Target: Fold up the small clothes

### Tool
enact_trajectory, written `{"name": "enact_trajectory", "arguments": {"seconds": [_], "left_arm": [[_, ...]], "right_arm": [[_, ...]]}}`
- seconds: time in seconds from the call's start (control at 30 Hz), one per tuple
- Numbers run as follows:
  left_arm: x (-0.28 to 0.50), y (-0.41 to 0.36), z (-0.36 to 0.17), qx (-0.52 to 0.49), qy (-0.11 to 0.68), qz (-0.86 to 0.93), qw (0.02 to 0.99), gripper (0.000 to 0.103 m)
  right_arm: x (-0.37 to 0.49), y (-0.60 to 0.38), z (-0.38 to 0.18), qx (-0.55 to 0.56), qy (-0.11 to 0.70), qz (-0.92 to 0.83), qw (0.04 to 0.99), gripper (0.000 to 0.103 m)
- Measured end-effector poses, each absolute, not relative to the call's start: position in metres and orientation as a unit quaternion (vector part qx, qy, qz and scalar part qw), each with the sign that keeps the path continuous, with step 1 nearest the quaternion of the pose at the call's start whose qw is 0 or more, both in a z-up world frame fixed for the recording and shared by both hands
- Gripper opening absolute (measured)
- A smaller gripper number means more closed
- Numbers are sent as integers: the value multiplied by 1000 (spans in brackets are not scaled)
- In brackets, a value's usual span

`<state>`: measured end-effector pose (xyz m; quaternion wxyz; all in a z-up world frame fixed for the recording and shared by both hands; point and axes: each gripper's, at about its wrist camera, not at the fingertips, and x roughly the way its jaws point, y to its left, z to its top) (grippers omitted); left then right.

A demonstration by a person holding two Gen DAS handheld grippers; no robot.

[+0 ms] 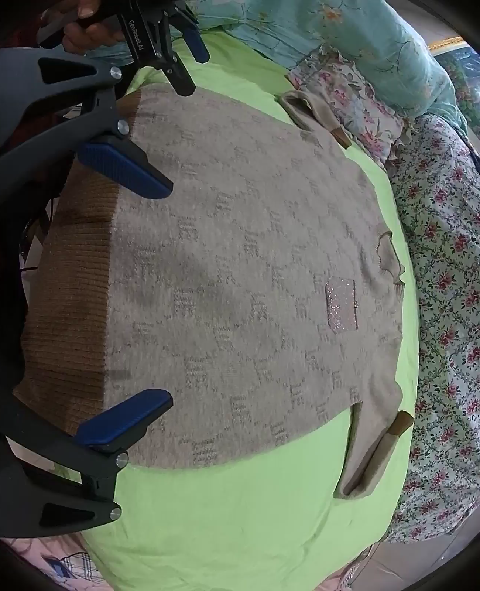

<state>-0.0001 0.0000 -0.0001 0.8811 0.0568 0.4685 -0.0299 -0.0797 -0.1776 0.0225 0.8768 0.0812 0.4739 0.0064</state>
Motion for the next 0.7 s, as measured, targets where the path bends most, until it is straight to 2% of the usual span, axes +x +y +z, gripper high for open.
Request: {"name": "enact_trajectory", "arguments": {"seconds": [0.5,0.7], "left_arm": [[-1,-2,-4,60,471,-30,879,96],[8,1,-4,57,469,-29,881,96]], "right_arm": [[-76,-169,25,74,480,5,874,103],[-76,-178,21,92,450,18,888,103]]}}
